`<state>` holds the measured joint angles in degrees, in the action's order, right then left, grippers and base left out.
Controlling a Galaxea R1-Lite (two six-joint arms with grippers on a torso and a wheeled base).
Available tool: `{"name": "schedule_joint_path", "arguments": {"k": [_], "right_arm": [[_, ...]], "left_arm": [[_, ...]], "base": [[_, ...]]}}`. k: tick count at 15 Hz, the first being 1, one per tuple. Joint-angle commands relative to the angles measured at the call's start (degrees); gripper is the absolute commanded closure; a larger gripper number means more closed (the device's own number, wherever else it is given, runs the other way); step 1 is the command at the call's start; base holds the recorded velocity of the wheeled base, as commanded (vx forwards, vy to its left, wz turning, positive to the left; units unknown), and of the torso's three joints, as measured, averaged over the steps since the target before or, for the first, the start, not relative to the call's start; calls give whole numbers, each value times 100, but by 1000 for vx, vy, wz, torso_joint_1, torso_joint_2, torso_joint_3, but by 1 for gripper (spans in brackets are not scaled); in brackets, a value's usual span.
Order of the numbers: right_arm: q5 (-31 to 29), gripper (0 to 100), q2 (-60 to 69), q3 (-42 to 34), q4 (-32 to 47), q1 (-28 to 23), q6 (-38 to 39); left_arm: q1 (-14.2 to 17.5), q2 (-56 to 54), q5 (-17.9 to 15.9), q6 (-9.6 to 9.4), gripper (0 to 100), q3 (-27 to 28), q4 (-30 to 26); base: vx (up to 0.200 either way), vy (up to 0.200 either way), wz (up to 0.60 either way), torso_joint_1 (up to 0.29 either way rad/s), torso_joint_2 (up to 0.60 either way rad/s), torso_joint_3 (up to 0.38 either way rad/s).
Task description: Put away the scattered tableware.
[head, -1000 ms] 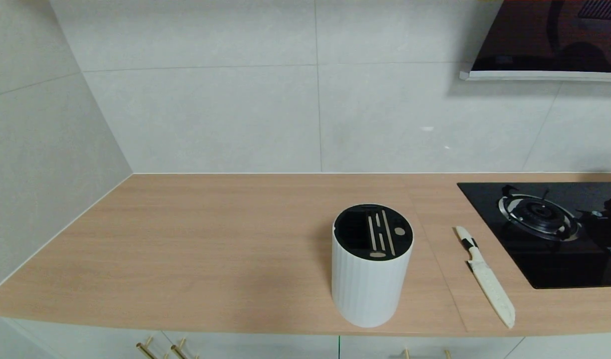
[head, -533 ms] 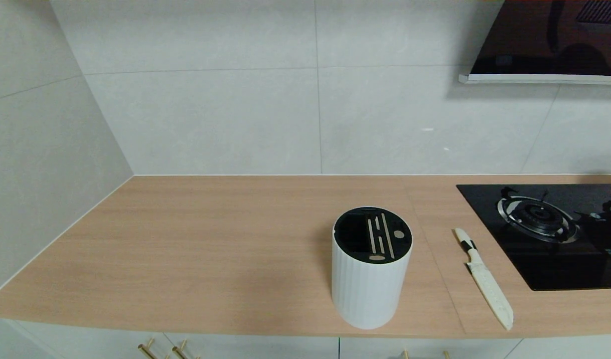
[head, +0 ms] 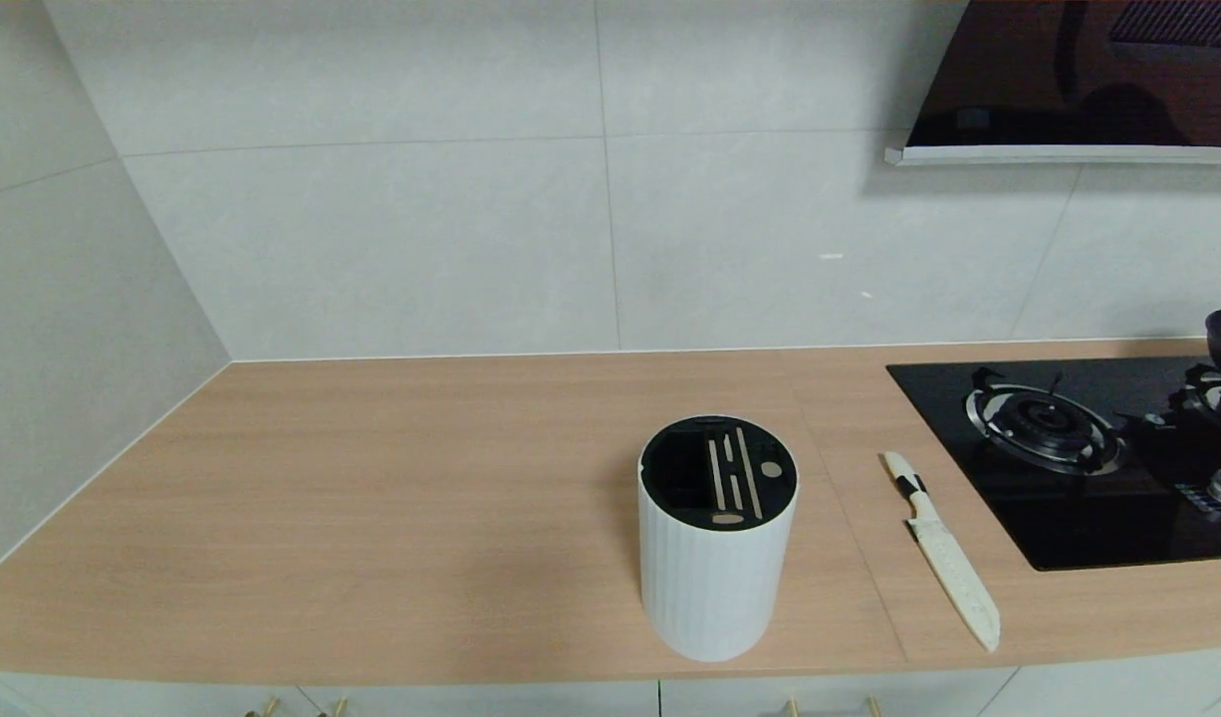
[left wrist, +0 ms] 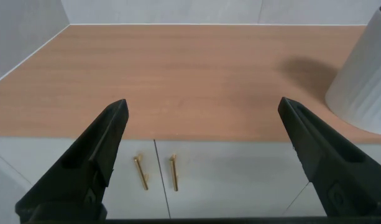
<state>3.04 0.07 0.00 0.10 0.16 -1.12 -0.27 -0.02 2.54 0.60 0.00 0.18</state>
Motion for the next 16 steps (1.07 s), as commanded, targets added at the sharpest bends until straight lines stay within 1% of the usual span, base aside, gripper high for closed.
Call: {"name": "schedule_joint_path", "arguments": {"k": [1,10,12,14,15,16], "right_arm": [[4,0,-7,0,-1,2,-11],[39,0,-7,9,-10,11,-72],[39,0,-192,9,-19,46,-81],[206,0,-209,439,-80,54,51],[654,0,-464,853,-54,90,358],[848,0,-754,853,-54,81,323]], "left_arm": [[0,2,1,2,0,0,-1],[0,2,1,-7,0,0,-1],[0,2,1,-7,0,0,-1],[0,2,1,-7,0,0,-1],[0,2,1,-16,0,0,-1],[0,2,1,-16,0,0,-1]], "base": [[0,0,0,0,0,0],[0,0,0,0,0,0],[0,0,0,0,0,0],[0,0,0,0,0,0],[0,0,0,0,0,0],[0,0,0,0,0,0]]}}
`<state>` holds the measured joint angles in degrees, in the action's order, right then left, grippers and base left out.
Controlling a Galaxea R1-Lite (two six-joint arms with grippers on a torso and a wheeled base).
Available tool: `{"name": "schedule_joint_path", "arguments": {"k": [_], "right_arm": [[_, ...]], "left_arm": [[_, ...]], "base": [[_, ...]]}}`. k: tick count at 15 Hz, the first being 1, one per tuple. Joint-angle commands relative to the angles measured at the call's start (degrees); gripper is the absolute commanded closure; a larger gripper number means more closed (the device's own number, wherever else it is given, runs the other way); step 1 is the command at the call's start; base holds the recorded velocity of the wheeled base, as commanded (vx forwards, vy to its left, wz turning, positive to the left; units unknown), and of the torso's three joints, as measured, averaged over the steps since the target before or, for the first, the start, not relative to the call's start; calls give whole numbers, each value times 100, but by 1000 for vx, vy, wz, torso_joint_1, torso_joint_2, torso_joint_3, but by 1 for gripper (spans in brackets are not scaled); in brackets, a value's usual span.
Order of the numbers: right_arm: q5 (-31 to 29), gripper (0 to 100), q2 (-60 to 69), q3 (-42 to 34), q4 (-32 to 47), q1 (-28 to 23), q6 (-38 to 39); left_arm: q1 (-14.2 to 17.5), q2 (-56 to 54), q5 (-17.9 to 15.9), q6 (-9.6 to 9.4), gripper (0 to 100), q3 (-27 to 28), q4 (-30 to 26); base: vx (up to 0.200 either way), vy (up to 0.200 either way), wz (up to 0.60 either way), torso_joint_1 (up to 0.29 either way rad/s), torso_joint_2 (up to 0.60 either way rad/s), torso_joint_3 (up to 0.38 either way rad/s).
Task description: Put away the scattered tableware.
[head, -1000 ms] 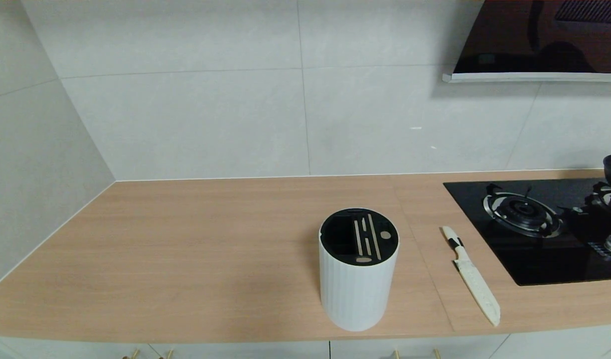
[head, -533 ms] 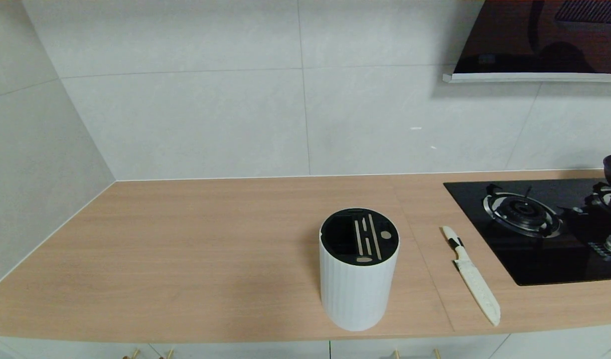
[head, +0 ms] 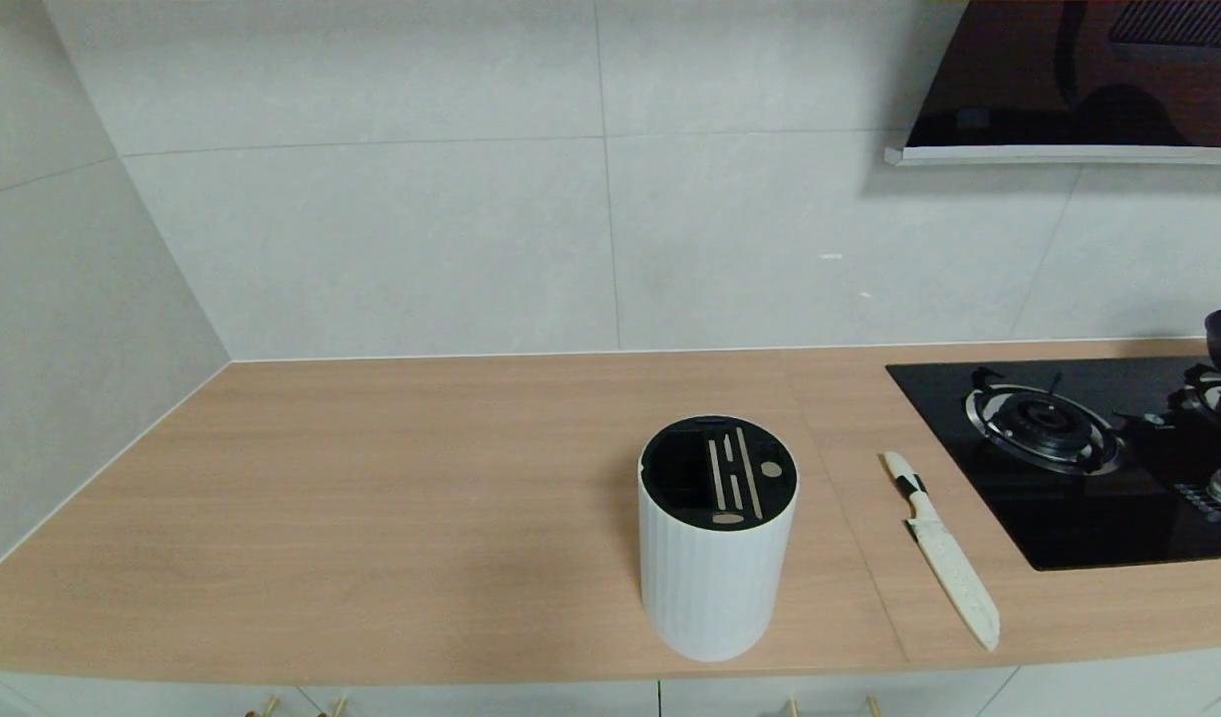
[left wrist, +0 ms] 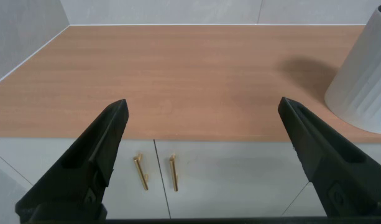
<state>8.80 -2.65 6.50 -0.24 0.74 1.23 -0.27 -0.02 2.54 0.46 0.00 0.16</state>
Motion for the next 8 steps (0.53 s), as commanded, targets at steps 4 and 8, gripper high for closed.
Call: {"name": "schedule_joint_path", "arguments": {"k": [4,8], "right_arm": [[526,0,-2152,361,-81,233,79],[544,0,-4262,923,-371,743,9]], "left_arm": [[0,2,1,6,0,0,2],[0,2,1,6,0,0,2]], "base": [[0,0,0,0,0,0],[0,0,0,0,0,0]]}}
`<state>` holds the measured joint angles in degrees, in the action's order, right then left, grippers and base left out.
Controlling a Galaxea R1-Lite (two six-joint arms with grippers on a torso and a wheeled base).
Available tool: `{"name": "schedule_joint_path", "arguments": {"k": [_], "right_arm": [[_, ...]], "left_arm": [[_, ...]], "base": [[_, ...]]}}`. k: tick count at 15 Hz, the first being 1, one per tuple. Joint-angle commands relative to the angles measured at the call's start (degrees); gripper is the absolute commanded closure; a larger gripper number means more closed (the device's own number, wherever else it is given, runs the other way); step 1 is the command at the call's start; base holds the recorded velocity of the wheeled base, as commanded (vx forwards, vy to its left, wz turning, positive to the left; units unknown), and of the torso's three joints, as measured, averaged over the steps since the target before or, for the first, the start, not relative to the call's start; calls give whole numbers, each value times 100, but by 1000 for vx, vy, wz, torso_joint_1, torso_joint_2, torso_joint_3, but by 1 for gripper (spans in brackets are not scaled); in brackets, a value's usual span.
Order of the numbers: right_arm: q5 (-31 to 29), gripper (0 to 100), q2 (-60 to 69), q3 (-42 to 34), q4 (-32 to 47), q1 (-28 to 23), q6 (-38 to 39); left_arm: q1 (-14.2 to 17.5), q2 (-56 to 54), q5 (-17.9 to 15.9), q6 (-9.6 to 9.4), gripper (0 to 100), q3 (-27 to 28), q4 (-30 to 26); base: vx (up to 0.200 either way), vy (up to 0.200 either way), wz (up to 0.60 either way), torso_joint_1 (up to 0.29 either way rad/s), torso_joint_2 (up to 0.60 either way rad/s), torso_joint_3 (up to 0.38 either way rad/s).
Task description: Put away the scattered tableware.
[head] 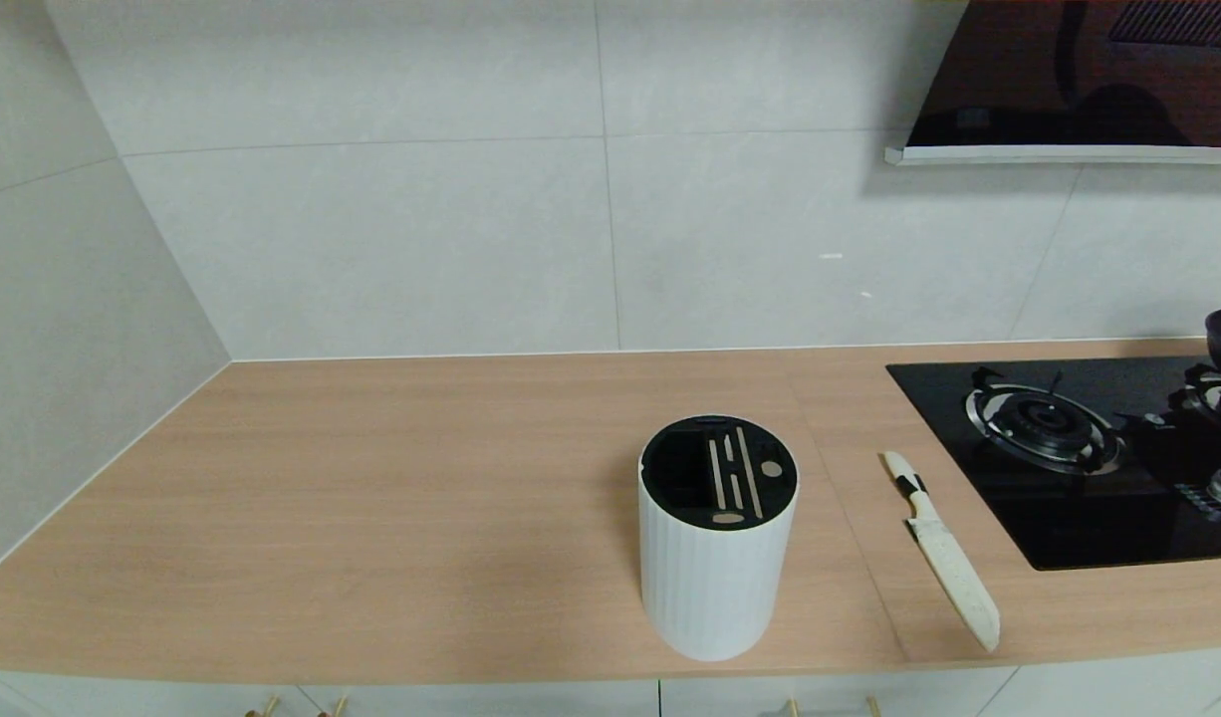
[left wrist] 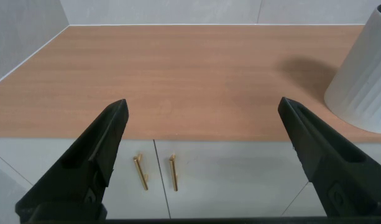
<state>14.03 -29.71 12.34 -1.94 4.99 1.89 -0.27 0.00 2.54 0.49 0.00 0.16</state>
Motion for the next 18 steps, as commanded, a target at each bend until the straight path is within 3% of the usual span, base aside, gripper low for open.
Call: {"name": "schedule_joint_path", "arguments": {"k": [1,5,11,18], "right_arm": [[21,0,-1951,375,-448,319,-110],[-41,0,-4087,392,-2250,301,-119],[-920,0,-6926,674,-4526,301,-294],[-1306,0,-7998,1113,-5018,301,-365]], "left_arm": [[0,0,1,4,0,0,2],[0,0,1,4,0,0,2],[0,0,1,13,0,0,2],[0,0,1,13,0,0,2]], "base": [[0,0,0,0,0,0],[0,0,0,0,0,0],[0,0,0,0,0,0],[0,0,0,0,0,0]]}}
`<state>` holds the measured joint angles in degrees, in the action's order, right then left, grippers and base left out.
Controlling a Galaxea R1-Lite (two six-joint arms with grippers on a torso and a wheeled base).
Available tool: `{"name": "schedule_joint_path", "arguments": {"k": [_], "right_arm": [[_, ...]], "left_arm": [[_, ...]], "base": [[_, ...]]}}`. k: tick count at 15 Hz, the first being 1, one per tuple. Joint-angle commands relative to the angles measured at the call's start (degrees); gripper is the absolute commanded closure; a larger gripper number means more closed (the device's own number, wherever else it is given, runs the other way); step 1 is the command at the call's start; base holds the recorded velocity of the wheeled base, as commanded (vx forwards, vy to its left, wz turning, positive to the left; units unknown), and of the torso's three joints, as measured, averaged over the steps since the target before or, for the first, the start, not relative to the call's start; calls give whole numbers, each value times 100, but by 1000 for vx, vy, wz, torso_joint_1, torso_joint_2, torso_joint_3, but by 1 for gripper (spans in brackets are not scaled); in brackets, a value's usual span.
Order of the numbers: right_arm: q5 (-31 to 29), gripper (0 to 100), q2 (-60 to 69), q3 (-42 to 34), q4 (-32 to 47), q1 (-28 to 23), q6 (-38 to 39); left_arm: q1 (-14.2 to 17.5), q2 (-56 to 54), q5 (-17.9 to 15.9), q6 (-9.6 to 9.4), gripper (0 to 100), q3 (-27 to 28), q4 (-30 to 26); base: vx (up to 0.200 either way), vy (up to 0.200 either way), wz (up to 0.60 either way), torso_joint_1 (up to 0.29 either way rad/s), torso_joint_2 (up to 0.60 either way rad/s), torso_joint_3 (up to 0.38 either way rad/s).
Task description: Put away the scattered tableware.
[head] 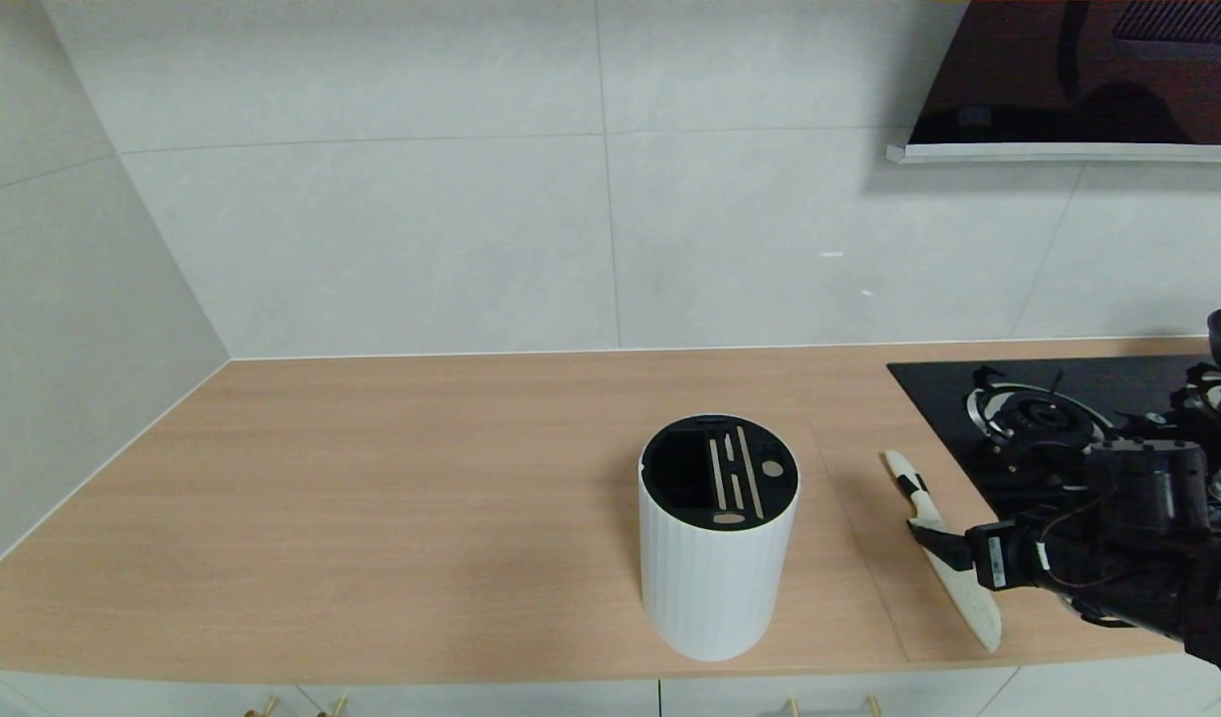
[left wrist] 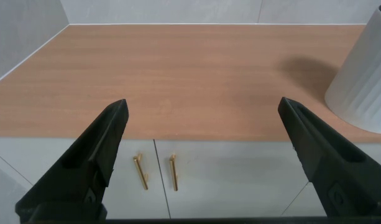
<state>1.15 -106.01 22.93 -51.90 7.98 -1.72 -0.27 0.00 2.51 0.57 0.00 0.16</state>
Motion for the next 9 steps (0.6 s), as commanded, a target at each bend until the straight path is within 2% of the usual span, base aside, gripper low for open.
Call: {"name": "schedule_joint_path", "arguments": {"k": [1,4,9], "right_arm": [[-79,0,-429,54,-84,1,5],[-238,0,-807,62,-664,1,-4],[-528,0,-1941,519,-1393,-183,-4]], "left_arm": [[0,0,4,4,0,0,2],[0,0,4,4,0,0,2],[0,0,4,4,0,0,2]], "base": [[0,0,0,0,0,0],[0,0,0,0,0,0],[0,0,0,0,0,0]]}}
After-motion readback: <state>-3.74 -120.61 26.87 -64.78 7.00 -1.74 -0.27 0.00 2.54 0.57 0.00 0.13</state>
